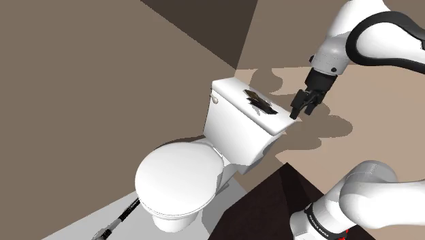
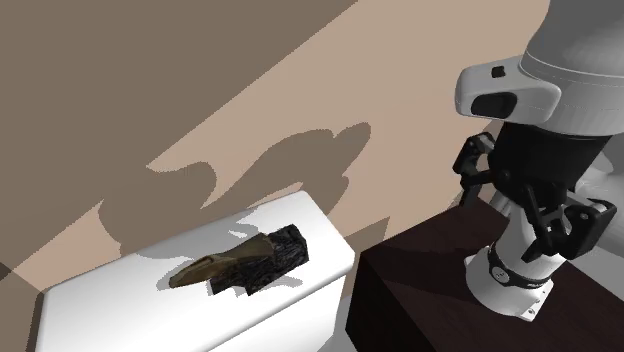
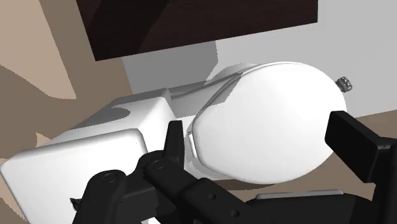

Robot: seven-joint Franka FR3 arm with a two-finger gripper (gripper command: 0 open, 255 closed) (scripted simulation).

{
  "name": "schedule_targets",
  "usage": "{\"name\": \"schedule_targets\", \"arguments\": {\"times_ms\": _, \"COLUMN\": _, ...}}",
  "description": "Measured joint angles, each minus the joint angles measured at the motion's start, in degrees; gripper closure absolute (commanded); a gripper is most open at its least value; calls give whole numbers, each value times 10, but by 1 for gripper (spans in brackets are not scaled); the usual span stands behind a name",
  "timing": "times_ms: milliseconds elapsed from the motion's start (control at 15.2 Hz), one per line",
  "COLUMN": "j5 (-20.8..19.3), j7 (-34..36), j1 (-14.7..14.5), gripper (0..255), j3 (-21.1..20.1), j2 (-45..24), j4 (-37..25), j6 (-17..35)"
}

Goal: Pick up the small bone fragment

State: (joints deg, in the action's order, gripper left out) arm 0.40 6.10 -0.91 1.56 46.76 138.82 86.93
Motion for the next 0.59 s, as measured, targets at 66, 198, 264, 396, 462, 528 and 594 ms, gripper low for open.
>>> {"name": "schedule_targets", "arguments": {"times_ms": 66, "j5": 0, "j7": 0, "j1": 0, "gripper": 0, "j3": 0, "j2": 0, "j4": 0, "j6": 0}}
{"name": "schedule_targets", "arguments": {"times_ms": 198, "j5": -9, "j7": -13, "j1": 3, "gripper": 0, "j3": 11, "j2": -17, "j4": -2, "j6": 18}}
{"name": "schedule_targets", "arguments": {"times_ms": 264, "j5": -15, "j7": -21, "j1": 5, "gripper": 0, "j3": 17, "j2": -30, "j4": -2, "j6": 33}}
{"name": "schedule_targets", "arguments": {"times_ms": 396, "j5": -26, "j7": -39, "j1": 9, "gripper": 0, "j3": 32, "j2": -56, "j4": -3, "j6": 64}}
{"name": "schedule_targets", "arguments": {"times_ms": 462, "j5": -30, "j7": -47, "j1": 10, "gripper": 0, "j3": 38, "j2": -72, "j4": -2, "j6": 83}}
{"name": "schedule_targets", "arguments": {"times_ms": 528, "j5": -34, "j7": -56, "j1": 12, "gripper": 0, "j3": 45, "j2": -89, "j4": -11, "j6": 95}}
{"name": "schedule_targets", "arguments": {"times_ms": 594, "j5": -39, "j7": -65, "j1": 14, "gripper": 0, "j3": 53, "j2": -104, "j4": -12, "j6": 112}}
